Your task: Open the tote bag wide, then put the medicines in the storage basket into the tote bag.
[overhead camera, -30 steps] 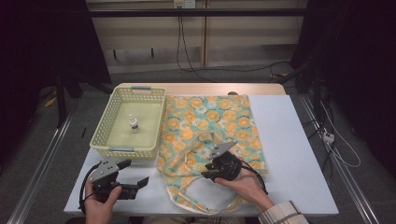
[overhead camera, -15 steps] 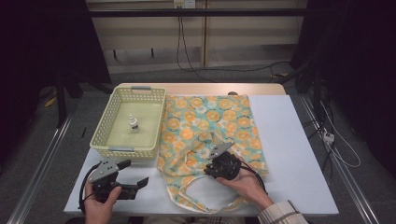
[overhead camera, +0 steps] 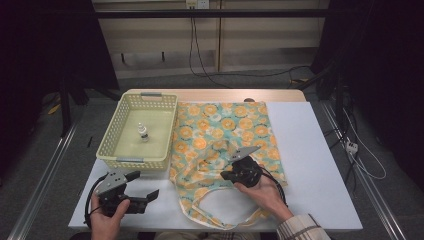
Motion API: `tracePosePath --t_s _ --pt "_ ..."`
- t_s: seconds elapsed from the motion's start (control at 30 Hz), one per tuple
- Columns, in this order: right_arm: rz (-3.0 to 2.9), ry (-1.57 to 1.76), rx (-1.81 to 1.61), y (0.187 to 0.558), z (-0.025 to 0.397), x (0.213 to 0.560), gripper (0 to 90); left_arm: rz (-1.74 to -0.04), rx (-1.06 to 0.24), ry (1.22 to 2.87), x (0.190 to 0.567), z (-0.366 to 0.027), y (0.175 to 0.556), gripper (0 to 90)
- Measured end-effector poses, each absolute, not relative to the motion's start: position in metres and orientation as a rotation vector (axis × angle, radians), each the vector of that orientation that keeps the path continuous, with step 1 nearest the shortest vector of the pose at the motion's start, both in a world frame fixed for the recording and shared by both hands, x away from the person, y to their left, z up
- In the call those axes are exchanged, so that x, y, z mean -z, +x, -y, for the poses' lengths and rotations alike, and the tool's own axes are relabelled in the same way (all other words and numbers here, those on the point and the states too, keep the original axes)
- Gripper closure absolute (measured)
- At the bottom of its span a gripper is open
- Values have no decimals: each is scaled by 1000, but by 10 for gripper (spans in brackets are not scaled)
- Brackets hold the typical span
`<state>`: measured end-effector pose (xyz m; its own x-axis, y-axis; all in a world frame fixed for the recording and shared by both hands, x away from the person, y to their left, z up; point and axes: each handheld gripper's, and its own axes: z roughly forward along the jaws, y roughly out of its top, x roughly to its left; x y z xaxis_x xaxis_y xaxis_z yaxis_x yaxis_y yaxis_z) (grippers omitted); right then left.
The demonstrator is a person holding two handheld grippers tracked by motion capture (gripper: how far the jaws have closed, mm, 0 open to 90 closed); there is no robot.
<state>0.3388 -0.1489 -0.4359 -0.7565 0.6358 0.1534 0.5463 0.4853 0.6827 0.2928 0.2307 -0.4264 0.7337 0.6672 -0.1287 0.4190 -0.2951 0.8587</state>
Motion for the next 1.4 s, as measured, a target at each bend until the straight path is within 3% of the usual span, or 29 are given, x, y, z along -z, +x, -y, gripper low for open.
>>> tracePosePath --t_s 1.0,1.4 --pt "-2165 989 -1546 371 168 343 900 -824 -359 1918 423 -232 294 72" --pt "-2190 999 -1533 373 173 348 900 -824 -354 1900 405 -241 303 78"
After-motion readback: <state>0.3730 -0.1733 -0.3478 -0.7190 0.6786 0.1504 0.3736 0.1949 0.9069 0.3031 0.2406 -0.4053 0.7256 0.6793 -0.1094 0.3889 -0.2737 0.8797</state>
